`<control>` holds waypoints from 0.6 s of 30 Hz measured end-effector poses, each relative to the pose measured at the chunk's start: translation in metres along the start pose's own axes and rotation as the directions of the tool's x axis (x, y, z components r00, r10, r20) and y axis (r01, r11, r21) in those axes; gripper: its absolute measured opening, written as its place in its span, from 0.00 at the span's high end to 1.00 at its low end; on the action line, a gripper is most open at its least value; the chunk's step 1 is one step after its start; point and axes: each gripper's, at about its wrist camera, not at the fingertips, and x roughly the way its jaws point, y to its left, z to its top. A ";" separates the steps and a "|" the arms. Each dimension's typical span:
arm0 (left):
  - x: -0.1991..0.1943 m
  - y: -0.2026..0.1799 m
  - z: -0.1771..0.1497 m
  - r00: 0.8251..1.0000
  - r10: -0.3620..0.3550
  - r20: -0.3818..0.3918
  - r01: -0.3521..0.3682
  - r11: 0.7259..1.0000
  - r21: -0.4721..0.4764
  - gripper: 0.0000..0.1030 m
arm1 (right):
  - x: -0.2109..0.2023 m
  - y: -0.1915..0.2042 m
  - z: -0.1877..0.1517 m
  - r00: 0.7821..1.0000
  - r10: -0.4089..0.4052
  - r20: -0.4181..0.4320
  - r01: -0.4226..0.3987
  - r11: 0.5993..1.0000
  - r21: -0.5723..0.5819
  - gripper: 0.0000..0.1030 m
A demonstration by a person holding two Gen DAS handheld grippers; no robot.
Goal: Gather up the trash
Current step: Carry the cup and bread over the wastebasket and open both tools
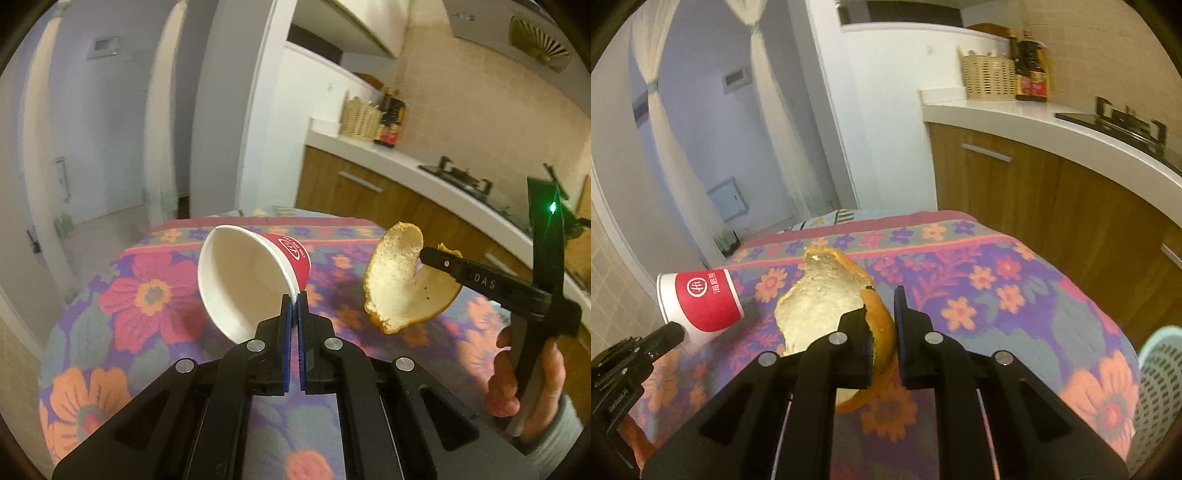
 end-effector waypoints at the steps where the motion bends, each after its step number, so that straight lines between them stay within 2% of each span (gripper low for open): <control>1: -0.004 -0.003 -0.001 1.000 -0.009 0.006 0.009 1.000 0.001 0.99 | -0.008 -0.004 -0.003 1.000 -0.003 0.009 0.003 1.000 0.009 0.92; 10: -0.022 -0.068 -0.002 0.990 -0.140 0.031 0.137 0.987 0.086 0.99 | -0.089 -0.049 -0.026 0.991 -0.090 0.098 0.085 0.995 0.060 0.92; 14: -0.021 -0.116 0.000 0.979 -0.200 0.027 0.193 0.968 0.162 0.99 | -0.124 -0.072 -0.040 0.970 -0.211 0.121 0.204 0.977 0.070 0.92; 18: -0.021 -0.164 0.003 0.967 -0.251 0.034 0.237 0.944 0.227 0.99 | -0.147 -0.100 -0.051 0.950 -0.288 0.119 0.276 0.955 0.104 0.92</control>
